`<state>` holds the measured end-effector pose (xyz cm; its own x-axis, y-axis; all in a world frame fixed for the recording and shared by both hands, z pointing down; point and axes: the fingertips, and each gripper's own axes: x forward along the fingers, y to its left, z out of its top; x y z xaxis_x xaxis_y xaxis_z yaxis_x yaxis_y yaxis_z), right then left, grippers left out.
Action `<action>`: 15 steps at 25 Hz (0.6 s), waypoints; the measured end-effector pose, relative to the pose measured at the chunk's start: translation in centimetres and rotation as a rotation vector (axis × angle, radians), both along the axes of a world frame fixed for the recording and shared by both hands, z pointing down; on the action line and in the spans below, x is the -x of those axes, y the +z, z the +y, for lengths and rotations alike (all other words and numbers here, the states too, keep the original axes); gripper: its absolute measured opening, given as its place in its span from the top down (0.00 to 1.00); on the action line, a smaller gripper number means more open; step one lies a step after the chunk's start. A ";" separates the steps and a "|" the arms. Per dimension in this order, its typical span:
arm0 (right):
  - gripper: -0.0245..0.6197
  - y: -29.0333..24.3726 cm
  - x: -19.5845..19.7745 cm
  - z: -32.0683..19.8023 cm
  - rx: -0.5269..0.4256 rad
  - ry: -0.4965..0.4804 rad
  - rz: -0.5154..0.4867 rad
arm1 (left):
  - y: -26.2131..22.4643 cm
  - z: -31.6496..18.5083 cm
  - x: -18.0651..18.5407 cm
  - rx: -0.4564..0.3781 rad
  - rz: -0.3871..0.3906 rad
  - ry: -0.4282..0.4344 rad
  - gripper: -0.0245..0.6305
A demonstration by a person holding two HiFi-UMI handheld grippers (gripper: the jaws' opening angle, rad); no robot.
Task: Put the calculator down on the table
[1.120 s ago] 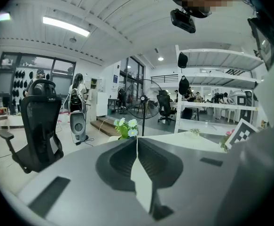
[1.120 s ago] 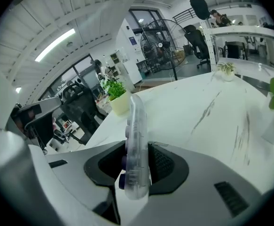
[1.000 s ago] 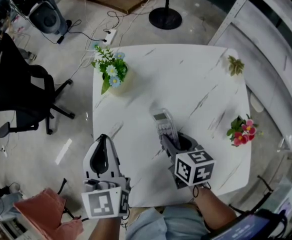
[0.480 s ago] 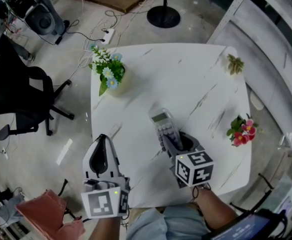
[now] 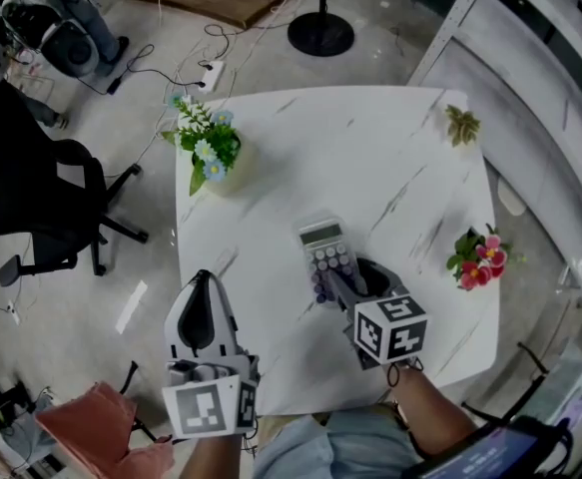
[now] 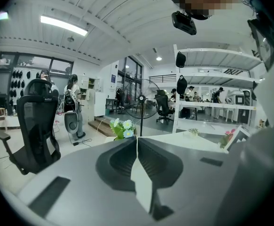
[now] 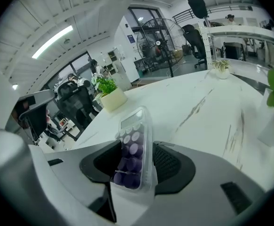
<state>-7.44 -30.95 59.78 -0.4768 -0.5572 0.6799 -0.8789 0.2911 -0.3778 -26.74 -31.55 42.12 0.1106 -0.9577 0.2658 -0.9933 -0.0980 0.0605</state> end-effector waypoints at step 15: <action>0.66 -8.8 -0.8 -0.9 -0.212 -0.028 -0.036 | -4.5 1.4 -3.2 -0.068 0.009 0.010 0.94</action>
